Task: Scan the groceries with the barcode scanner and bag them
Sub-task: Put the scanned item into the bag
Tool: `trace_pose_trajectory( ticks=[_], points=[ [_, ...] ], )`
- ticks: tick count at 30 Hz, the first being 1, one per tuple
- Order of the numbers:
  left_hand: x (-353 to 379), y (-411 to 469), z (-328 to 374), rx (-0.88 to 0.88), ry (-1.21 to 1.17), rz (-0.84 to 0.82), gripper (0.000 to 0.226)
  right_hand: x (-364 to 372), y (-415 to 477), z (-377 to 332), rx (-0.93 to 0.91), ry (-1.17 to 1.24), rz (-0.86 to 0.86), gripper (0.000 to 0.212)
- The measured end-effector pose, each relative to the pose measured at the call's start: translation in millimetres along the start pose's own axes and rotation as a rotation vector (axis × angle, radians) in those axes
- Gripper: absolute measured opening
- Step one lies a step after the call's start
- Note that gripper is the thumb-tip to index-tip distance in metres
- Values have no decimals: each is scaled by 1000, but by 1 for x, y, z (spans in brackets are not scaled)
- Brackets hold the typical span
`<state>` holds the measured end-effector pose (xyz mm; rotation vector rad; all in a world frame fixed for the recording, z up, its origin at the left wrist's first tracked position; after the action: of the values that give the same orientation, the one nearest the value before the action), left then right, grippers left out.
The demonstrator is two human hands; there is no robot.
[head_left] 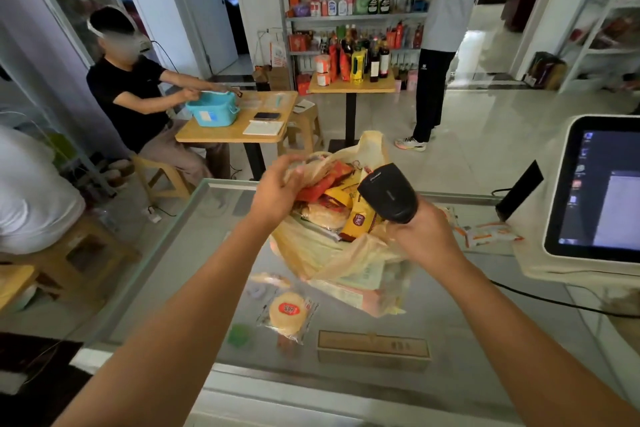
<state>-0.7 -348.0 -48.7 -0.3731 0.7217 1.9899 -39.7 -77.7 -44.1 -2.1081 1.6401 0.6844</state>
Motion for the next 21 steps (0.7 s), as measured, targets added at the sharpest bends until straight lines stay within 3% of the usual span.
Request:
trace_pose_trajectory(
  ticks=[3, 6, 9, 11, 13, 16, 19, 21],
  points=[
    [-20, -36, -42, -329, -79, 207, 66, -14, 4, 2, 21, 69, 27, 34],
    [0, -77, -67, -644, -304, -48, 84, -27, 11, 7, 65, 200, 71, 38],
    [4, -87, -66, -586, -340, -173, 69, -34, 15, 13, 90, 229, 73, 41],
    [-4, -80, -61, -548, -242, -114, 37, -36, 16, 18, 95, 226, 59, 40],
    [-18, -74, -49, -522, -195, 7, 20, -38, 16, 21, 92, 214, 51, 37],
    [-49, -68, -32, -460, -381, 212, 20, -43, 15, 22, 107, 248, 71, 36],
    [-53, -68, -21, -399, -451, 140, 33, -44, 15, 25, 128, 236, 72, 37],
    [-51, -77, -30, -418, -414, 199, 46, -42, 14, 27, 140, 212, 70, 36]
  ],
)
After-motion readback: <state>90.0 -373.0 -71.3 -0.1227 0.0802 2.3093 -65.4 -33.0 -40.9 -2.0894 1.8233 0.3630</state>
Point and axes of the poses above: each hand's wrist, its own y-axis towards the middle knuckle, its own x-axis out of the palm, z = x × y, the point moved 7 cm from there along y, towards the middle knuckle, and after that the axes turned 6 degrees about x, right-handed, at the moved point
